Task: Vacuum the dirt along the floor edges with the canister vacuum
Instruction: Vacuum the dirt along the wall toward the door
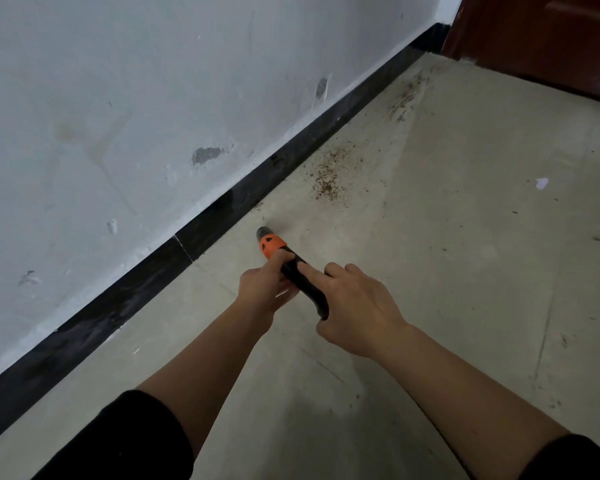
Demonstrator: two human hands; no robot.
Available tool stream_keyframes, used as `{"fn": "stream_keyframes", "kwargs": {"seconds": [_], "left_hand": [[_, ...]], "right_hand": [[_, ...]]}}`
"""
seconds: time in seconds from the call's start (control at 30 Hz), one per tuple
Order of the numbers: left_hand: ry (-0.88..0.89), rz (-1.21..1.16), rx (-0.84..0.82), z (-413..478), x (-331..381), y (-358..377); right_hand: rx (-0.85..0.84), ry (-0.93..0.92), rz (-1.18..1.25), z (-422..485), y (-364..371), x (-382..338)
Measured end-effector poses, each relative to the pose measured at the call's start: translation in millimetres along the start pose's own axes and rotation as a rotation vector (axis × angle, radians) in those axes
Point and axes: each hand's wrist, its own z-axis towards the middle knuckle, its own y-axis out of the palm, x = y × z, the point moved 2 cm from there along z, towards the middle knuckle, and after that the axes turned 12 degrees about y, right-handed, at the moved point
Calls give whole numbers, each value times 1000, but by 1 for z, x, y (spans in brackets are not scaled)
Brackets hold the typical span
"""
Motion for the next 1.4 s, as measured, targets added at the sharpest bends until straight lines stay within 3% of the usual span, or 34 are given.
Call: {"fn": "stream_keyframes", "kwargs": {"seconds": [1.4], "left_hand": [[112, -43, 56, 61, 22, 37]], "right_hand": [[20, -71, -22, 83, -8, 28]]}}
